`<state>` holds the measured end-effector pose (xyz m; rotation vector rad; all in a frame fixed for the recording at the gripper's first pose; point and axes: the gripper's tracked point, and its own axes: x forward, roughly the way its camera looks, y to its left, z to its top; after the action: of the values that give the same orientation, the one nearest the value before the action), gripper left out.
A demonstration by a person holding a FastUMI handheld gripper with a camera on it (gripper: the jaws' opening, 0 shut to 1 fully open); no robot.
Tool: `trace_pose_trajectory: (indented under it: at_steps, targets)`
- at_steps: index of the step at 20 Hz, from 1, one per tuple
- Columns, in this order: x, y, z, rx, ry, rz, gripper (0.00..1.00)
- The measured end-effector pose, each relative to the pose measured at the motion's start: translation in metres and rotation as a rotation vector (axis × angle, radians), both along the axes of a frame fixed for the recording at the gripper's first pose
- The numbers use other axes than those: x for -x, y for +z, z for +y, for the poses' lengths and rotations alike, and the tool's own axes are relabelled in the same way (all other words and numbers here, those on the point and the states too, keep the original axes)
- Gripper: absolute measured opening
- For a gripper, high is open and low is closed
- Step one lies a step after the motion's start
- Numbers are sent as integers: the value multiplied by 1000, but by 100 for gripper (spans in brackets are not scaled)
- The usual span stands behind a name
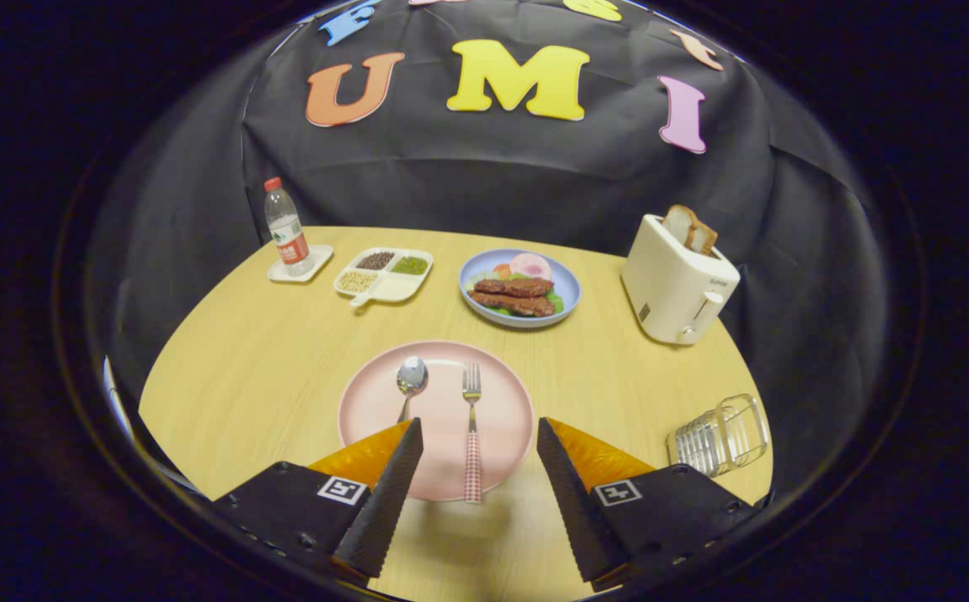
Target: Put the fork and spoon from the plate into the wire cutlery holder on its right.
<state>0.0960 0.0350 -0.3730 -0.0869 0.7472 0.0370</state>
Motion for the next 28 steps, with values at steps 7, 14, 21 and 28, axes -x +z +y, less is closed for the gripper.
trace_pose_trajectory:
  at_steps: [7, 14, 21, 28]
  targets:
    - [-23, -72, 10, -20, 5, 173, 67]
    - [-26, -99, 12, -84, -77, 292, 41]
    - [-24, -97, 14, -47, -73, 310, 6]
    - [2, -47, -10, -61, -80, 287, 6]
